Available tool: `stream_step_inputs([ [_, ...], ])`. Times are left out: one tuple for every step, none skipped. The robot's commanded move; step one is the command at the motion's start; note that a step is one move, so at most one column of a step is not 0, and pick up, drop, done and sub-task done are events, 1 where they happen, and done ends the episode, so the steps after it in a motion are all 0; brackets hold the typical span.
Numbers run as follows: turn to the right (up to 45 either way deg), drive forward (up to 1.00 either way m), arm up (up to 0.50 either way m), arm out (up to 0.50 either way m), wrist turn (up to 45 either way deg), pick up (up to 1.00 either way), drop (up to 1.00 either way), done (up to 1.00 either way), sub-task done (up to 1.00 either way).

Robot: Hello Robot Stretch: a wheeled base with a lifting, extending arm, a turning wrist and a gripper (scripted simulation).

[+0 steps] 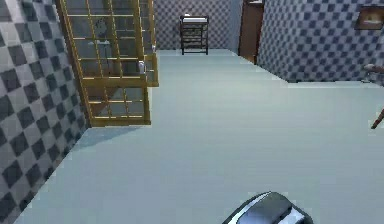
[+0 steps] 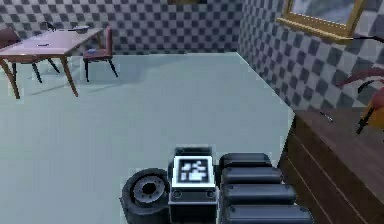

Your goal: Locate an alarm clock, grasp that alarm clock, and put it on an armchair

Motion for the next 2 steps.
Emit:
stream_step_inputs([
  [0.0,1.0,0.0,0.0,0.0,0.0,0.0,0.0,0.0],
  [0.0,1.0,0.0,0.0,0.0,0.0,0.0,0.0,0.0],
])
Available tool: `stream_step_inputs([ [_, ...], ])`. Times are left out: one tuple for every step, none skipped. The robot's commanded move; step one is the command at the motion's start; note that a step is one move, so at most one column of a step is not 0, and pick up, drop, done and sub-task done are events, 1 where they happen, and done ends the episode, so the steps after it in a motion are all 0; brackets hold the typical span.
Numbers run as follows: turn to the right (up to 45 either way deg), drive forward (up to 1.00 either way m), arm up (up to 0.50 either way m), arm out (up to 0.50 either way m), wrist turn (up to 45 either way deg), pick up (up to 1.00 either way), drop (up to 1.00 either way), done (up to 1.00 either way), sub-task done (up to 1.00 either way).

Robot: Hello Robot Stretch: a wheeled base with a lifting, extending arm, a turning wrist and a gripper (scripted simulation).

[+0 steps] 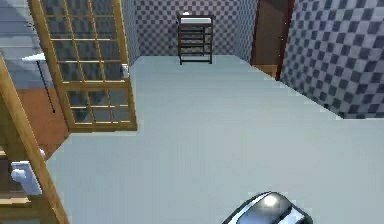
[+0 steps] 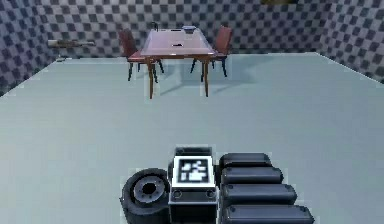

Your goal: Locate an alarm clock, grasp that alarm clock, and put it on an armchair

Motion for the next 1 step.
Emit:
stream_step_inputs([
  [0.0,0.35,0.0,0.0,0.0,0.0,0.0,0.0,0.0],
])
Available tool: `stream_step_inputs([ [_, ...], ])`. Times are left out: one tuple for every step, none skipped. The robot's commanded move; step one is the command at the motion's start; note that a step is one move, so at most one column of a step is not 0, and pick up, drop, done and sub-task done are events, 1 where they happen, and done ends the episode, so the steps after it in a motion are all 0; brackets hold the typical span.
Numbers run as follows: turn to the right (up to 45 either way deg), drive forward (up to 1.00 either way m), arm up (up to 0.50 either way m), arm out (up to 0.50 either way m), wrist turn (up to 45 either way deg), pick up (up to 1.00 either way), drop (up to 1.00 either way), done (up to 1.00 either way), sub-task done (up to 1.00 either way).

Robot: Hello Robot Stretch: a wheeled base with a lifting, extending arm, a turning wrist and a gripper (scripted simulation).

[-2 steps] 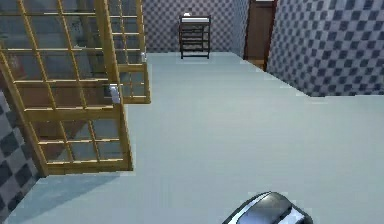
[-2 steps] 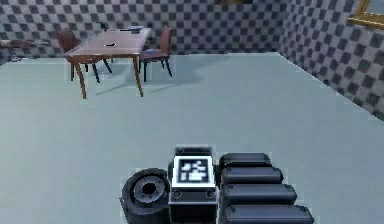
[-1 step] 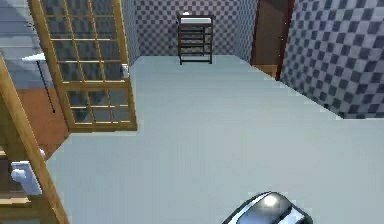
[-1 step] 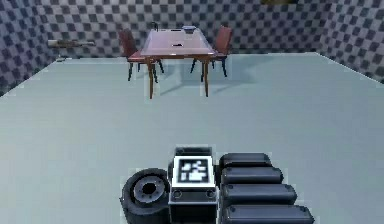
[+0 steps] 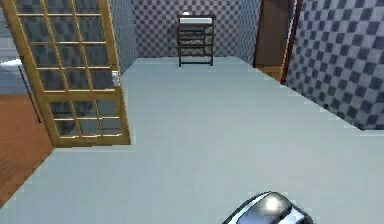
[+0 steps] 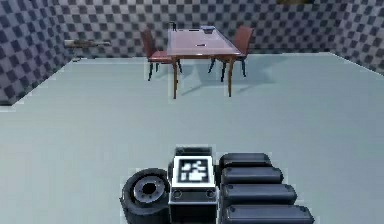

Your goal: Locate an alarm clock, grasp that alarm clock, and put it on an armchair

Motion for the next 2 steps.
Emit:
stream_step_inputs([
  [-3.0,0.0,0.0,0.0,0.0,0.0,0.0,0.0,0.0],
  [0.0,0.65,0.0,0.0,0.0,0.0,0.0,0.0,0.0],
])
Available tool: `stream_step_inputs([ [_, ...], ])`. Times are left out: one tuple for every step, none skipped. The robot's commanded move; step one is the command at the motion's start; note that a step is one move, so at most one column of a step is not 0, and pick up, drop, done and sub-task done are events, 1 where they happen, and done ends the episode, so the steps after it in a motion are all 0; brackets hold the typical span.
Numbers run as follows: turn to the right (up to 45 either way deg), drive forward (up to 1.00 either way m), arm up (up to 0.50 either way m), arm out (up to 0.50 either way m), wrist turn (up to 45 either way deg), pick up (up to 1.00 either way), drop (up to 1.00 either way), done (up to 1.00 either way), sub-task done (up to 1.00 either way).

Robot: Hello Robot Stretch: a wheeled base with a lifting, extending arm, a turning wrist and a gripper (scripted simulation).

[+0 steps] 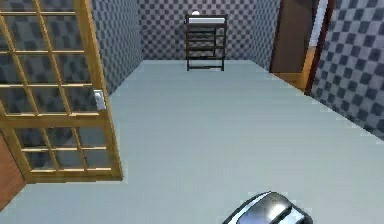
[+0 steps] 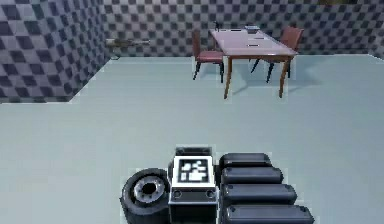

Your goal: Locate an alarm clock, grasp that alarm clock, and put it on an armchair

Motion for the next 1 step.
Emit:
stream_step_inputs([
  [-45.0,0.0,0.0,0.0,0.0,0.0,0.0,0.0,0.0],
])
